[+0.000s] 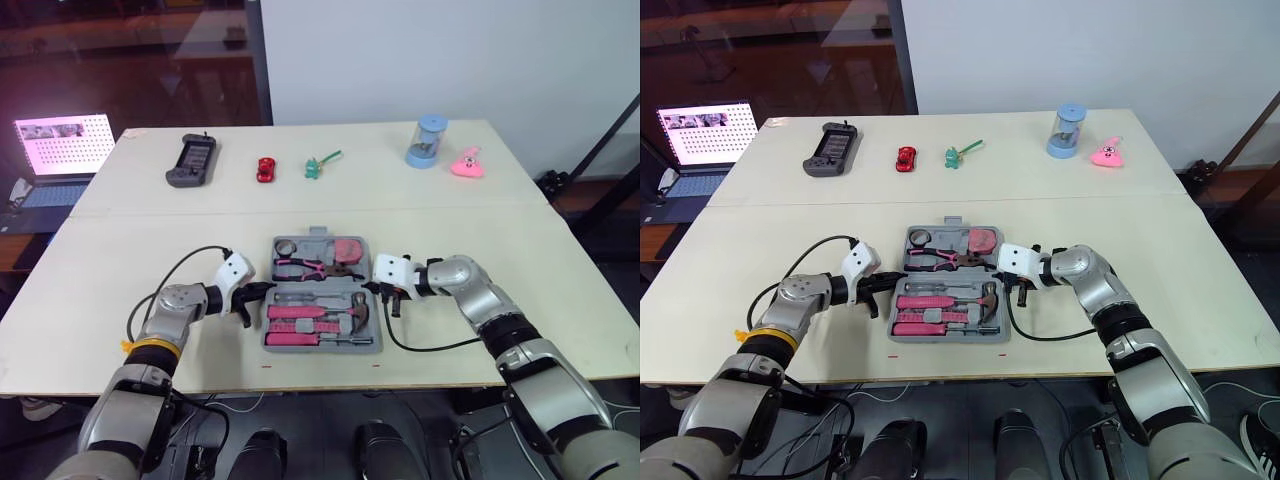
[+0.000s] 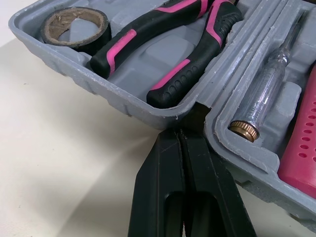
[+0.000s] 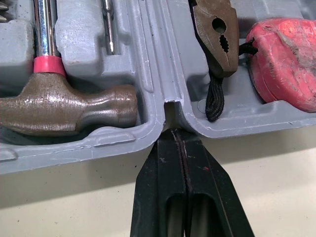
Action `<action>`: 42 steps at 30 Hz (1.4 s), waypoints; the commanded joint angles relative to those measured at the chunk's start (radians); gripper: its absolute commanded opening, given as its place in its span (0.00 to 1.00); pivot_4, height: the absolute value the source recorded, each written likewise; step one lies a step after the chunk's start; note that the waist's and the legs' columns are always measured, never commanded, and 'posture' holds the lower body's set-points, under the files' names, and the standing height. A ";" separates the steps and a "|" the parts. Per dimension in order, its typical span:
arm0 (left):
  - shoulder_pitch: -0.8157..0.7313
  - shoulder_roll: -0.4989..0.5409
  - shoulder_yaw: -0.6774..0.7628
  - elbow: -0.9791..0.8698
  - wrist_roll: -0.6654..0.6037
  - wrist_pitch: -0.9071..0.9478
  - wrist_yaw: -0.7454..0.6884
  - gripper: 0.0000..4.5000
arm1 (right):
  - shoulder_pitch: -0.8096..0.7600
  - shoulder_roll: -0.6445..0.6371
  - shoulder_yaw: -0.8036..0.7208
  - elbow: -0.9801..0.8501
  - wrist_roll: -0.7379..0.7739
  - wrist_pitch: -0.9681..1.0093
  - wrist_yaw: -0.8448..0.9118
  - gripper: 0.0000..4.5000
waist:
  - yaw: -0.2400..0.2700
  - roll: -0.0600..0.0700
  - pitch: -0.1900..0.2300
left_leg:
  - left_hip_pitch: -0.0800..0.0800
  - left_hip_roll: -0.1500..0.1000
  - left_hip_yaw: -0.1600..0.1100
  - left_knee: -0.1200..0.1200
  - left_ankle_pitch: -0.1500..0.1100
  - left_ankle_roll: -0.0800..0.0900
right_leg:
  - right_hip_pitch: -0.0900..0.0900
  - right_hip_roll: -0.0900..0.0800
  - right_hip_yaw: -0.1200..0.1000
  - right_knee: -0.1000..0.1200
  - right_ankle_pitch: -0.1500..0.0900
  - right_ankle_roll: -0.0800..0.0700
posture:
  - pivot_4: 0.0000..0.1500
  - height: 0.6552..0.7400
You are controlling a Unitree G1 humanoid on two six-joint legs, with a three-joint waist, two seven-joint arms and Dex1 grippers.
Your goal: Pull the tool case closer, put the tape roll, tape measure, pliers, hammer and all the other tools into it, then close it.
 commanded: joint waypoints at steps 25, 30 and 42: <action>0.329 -0.012 -0.005 -0.435 -0.051 0.154 0.015 0.01 | 0.243 0.031 -0.002 -0.329 0.057 0.226 0.103 0.00 | 0.003 0.000 -0.011 | 0.010 0.000 -0.001 -0.002 -0.002 0.004 | 0.011 0.000 0.000 -0.003 0.000 0.000 | 1.00 0.41; 0.321 -0.019 -0.002 -0.407 -0.044 0.144 0.039 0.01 | 0.281 0.029 0.003 -0.374 0.060 0.265 0.105 0.00 | 0.003 0.000 -0.014 | 0.018 0.000 -0.001 -0.003 -0.003 0.005 | 0.019 0.000 0.000 -0.004 -0.001 0.001 | 1.00 0.41; 0.301 0.016 0.026 -0.364 -0.039 0.131 0.058 0.01 | 0.274 -0.005 -0.030 -0.334 0.036 0.245 0.060 0.00 | 0.003 -0.001 -0.019 | 0.020 0.000 -0.001 -0.003 -0.003 0.005 | 0.020 0.000 0.000 -0.004 -0.001 0.001 | 1.00 0.41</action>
